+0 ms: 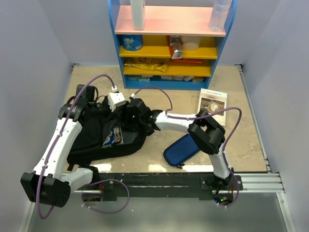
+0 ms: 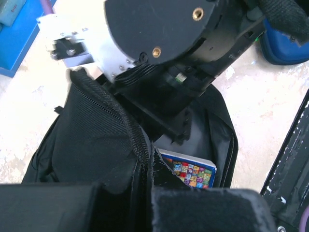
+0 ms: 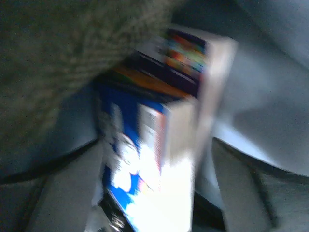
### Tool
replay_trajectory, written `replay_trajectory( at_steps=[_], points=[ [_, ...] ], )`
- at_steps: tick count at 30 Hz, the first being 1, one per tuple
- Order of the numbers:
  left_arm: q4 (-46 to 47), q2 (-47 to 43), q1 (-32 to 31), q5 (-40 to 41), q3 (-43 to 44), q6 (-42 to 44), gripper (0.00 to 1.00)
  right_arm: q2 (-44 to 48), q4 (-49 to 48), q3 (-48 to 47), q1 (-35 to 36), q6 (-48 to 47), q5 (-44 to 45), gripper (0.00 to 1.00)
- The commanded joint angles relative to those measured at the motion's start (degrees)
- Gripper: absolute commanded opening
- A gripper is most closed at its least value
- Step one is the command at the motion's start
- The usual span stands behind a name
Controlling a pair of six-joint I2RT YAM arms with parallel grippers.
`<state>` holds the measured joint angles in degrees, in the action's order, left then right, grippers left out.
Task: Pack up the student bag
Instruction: Place the book in the student bag, then pick up the stationery from the center of the board.
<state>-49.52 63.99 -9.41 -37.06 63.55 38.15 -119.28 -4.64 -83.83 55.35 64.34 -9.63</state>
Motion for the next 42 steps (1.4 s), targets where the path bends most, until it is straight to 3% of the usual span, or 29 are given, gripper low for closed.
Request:
replay_trajectory(
  at_steps=[1, 4, 8, 12, 16, 20, 23, 32, 35, 42],
  points=[
    [1.70, -1.58, -0.61, -3.11, 2.37, 0.43, 0.00, 8.96, 9.91, 3.93, -4.10, -10.52, 0.73, 0.99],
    [1.70, -1.76, -0.61, -2.67, 1.93, 0.87, 0.00, 16.43, 18.85, 7.36, -6.65, -15.53, 7.48, 0.99],
    [1.44, -1.67, -0.61, -2.14, 2.02, 1.31, 0.00, 27.06, 31.86, 14.54, -9.64, -15.56, 12.69, 0.99],
    [1.35, -1.67, -0.70, -2.32, 2.02, 1.66, 0.00, 41.63, 38.21, 23.96, -12.54, -10.73, 16.39, 0.99],
    [1.35, -2.02, -0.79, -3.11, 2.02, 1.66, 0.00, 50.52, 45.58, 30.04, -13.69, -3.72, 19.37, 0.99],
    [1.00, -2.37, -1.22, -3.37, 2.28, 1.84, 0.00, 54.94, 56.12, 33.54, -14.74, 2.45, 22.98, 0.99],
    [1.00, -2.81, -1.40, -3.63, 2.11, 2.10, 0.00, 58.36, 58.25, 38.19, -14.75, 7.45, 23.60, 0.99],
    [0.74, -2.82, -1.93, -3.02, 1.75, 2.63, 0.00, 71.91, 52.20, 50.61, -14.75, 15.03, 26.24, 0.99],
    [1.26, -2.64, -1.93, -3.11, 1.67, 2.19, 0.00, 71.04, 47.91, 52.36, -14.75, 14.76, 26.68, 0.99],
    [0.74, -2.64, -1.93, -2.23, 2.19, 1.93, 0.00, 59.44, 35.16, 54.92, -14.84, 14.51, 28.96, 0.99]
  ],
)
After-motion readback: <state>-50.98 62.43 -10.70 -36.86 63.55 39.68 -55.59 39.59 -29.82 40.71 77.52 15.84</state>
